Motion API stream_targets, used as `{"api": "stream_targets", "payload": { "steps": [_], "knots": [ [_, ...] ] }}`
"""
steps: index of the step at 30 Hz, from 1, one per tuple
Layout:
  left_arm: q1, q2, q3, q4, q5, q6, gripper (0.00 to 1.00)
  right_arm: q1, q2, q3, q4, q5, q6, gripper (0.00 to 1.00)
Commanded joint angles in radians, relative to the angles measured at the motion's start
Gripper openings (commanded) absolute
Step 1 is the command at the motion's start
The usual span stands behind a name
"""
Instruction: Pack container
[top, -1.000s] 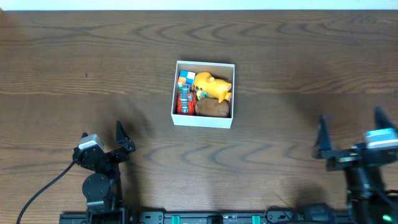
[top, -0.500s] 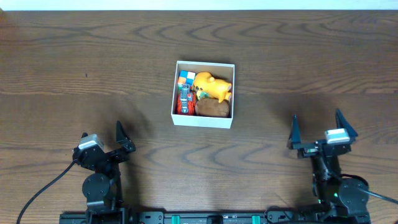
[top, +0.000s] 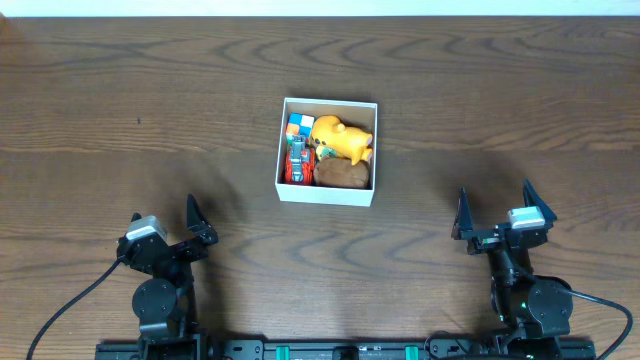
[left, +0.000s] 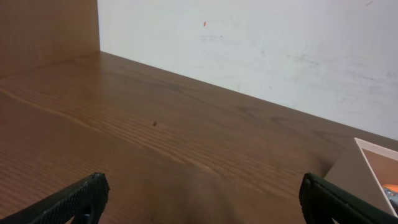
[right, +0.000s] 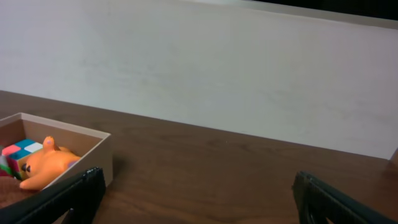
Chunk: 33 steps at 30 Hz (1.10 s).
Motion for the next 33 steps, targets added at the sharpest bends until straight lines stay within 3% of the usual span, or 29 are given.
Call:
{"api": "stream_targets", "payload": {
  "steps": [1,12,33],
  "knots": [
    [-0.005,-0.001,-0.023,-0.034,-0.001,0.013,0.98,-0.003,-0.012,-0.015,-0.002,-0.007,0.018,0.99],
    [-0.005,-0.001,-0.023,-0.034,-0.001,0.013,0.98,-0.005,-0.153,-0.058,-0.086,-0.007,0.018,0.99],
    [-0.005,-0.001,-0.023,-0.034,-0.001,0.013,0.98,-0.005,-0.14,-0.082,-0.212,0.0,0.018,0.99]
  ]
}}
